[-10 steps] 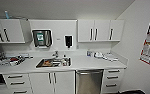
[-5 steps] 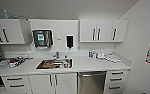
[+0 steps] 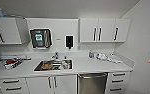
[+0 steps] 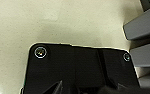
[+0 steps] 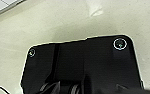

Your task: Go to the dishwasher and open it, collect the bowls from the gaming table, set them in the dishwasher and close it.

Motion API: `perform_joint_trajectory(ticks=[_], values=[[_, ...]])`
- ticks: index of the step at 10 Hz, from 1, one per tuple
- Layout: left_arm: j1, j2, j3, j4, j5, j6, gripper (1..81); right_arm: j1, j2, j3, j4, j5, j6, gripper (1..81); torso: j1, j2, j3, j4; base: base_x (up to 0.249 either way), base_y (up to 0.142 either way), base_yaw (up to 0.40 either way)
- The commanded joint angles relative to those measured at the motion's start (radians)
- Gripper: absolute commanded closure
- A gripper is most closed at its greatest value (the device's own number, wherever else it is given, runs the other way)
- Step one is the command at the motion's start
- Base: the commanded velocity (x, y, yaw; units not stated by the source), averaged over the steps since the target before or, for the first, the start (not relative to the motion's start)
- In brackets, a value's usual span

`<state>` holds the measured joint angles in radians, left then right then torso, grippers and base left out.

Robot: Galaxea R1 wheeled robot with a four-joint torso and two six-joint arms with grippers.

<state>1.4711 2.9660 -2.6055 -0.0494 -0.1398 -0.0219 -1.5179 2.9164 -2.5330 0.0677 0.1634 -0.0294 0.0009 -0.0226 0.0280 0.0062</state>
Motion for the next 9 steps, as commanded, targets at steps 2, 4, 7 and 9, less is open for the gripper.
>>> perform_joint_trajectory(ticks=[2, 4, 7, 9], values=[[-0.054, -0.004, 0.004, 0.009, 0.04, 0.007, 1.0, 0.054, -0.007, 0.008, -0.008, -0.044, -0.003, 1.0, 0.0, 0.0, 0.0, 0.0, 0.115, 0.0, 0.0], [-0.054, -0.004, 0.004, 0.009, 0.04, 0.007, 1.0, 0.054, -0.007, 0.008, -0.008, -0.044, -0.003, 1.0, -0.001, -0.002, 0.0, 0.0, 0.115, 0.0, 0.0], [-0.054, -0.004, 0.004, 0.009, 0.04, 0.007, 1.0, 0.052, -0.007, 0.007, -0.008, -0.044, -0.003, 1.0, -0.001, -0.002, 0.0, 0.0, 0.115, 0.0, 0.0], [-0.054, -0.004, 0.004, 0.009, 0.039, 0.007, 1.0, 0.052, -0.007, 0.005, -0.006, -0.044, -0.003, 1.0, -0.001, -0.002, 0.0, 0.0, 0.115, 0.0, 0.0]])
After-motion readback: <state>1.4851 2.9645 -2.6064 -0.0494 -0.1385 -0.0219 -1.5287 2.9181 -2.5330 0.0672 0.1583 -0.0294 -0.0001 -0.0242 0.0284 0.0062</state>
